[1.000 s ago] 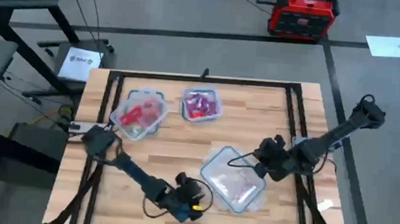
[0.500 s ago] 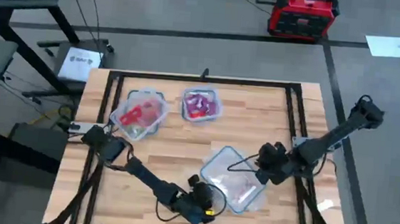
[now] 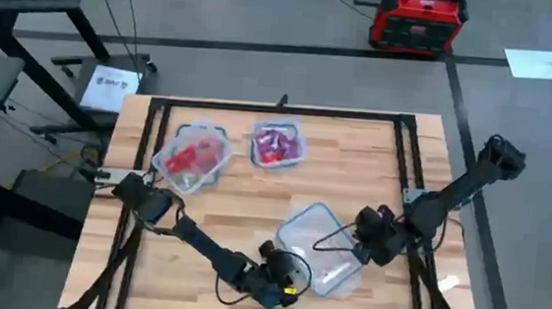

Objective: Sort candy

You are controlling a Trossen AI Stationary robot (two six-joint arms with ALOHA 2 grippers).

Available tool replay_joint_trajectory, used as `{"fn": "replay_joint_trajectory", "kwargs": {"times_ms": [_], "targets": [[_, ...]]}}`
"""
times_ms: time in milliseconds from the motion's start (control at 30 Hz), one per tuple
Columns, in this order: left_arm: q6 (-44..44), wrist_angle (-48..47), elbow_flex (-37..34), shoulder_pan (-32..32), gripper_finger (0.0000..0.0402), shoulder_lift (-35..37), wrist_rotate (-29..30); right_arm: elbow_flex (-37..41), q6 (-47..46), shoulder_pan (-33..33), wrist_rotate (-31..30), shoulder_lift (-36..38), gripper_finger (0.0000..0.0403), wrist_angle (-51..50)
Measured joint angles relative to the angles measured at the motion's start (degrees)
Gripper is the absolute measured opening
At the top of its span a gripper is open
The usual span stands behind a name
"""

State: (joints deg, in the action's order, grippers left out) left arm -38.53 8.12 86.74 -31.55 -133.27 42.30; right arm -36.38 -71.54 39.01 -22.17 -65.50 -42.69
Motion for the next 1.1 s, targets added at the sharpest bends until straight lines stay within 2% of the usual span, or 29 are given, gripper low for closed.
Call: {"fn": "replay_joint_trajectory", "kwargs": {"times_ms": [200,333,500,567,700,833,900,1100], "targets": [[3.0,-10.0,0.1,-3.1,0.0124,2.7,-5.2,-3.3,4.8,0.1,-0.4,3.4,0.0064,-3.7],[4.2,-17.4,-0.1,-4.9,0.0124,6.3,-7.1,-6.2,9.5,2.0,-4.3,4.9,0.0064,-0.6],[4.0,-15.9,0.0,-5.0,0.0124,10.5,-6.8,-6.6,12.4,6.6,-7.8,3.7,0.0064,4.1],[5.1,-13.0,0.0,-4.9,0.0124,10.9,-7.9,-6.6,9.1,8.6,-9.3,2.9,0.0064,1.6],[8.0,-10.0,1.5,-5.3,0.0124,11.0,-13.7,-6.6,-7.1,14.0,-14.8,3.0,0.0064,-9.3],[8.1,-10.5,2.3,-5.2,0.0124,11.2,-14.2,-6.2,-21.8,19.4,-13.0,2.3,0.0064,-17.7],[8.0,-11.5,2.2,-5.1,0.0124,11.0,-14.1,-4.8,-24.8,21.3,-11.8,1.3,0.0064,-17.1],[6.9,-14.0,2.2,-5.5,0.0124,11.1,-14.1,0.1,-26.0,23.9,-10.0,-2.7,0.0063,-5.7]]}}
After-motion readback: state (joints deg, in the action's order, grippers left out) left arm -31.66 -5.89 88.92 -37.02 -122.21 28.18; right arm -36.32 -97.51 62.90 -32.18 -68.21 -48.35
